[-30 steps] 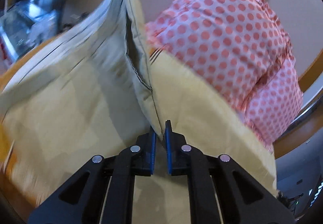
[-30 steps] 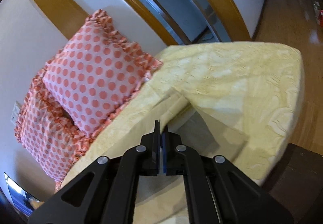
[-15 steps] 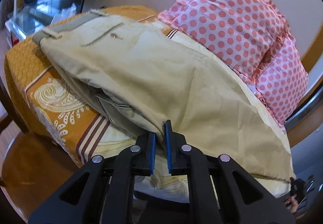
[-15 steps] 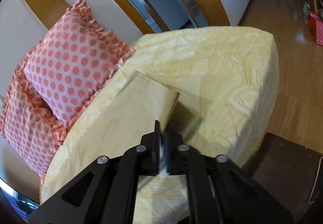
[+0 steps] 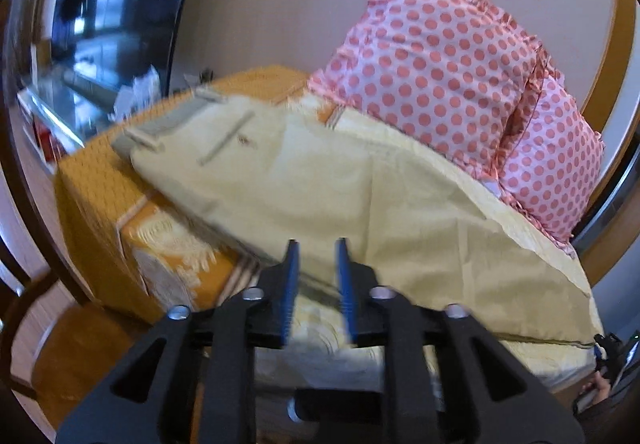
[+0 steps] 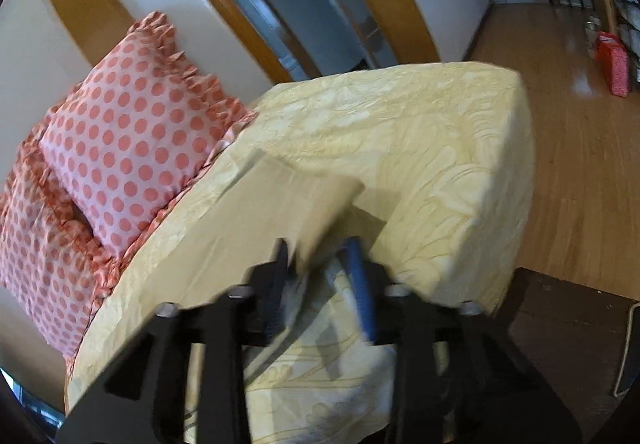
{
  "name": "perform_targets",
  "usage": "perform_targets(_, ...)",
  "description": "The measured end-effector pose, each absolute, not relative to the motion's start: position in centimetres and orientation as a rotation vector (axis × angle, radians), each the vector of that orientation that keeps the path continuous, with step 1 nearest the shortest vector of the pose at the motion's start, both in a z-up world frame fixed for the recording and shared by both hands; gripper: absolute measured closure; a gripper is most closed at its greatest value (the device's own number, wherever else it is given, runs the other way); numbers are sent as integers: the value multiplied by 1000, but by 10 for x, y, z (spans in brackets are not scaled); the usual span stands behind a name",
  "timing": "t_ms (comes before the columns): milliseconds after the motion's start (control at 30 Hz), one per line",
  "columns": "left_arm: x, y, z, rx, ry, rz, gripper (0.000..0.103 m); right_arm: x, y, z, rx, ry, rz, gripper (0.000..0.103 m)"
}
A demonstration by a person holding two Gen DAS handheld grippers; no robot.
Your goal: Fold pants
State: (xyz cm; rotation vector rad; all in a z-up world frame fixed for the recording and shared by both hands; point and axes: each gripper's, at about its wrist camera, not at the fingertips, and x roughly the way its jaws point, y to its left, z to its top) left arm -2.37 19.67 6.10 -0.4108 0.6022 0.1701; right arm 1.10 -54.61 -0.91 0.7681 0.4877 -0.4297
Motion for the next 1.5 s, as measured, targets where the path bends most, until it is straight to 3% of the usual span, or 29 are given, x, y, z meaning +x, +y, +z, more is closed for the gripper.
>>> perform_targets(67, -18, 200, 59, -412, 588, 174, 48, 20, -545, -11, 746, 479, -401, 98)
perform_targets(200, -1, 205, 49, -443, 603, 155, 47, 39, -509, 26, 654, 414, -278, 98)
perform_targets(333, 5, 210, 42, -481, 606, 178, 45, 72, -409, 92, 526, 345, 76, 98)
perform_targets(533, -2, 222, 42, -535, 580, 219, 43, 111, -220, 112, 366, 461, 639, 98)
perform_targets(600, -4, 227, 42, -539, 582, 239, 39, 113, -153, 92, 251, 570, 788, 92)
perform_targets(667, -8, 237, 39, -543, 593, 267, 38, 106, -106, 65, 104, 711, 862, 78)
perform_targets(800, -17, 260, 31, -598, 597, 298, 38, 99, -98, 47, 84, 725, 860, 59)
perform_targets(1000, -10, 288, 24, -673, 588, 294, 38, 112, -106, 29, 122, 808, 795, 57)
perform_targets(1233, 7, 302, 19, -716, 580, 279, 38, 105, -97, 24, 123, 792, 821, 41)
perform_targets(1500, 13, 303, 11, -886, 534, 185, 36, 106, -97, 26, 134, 783, 832, 40)
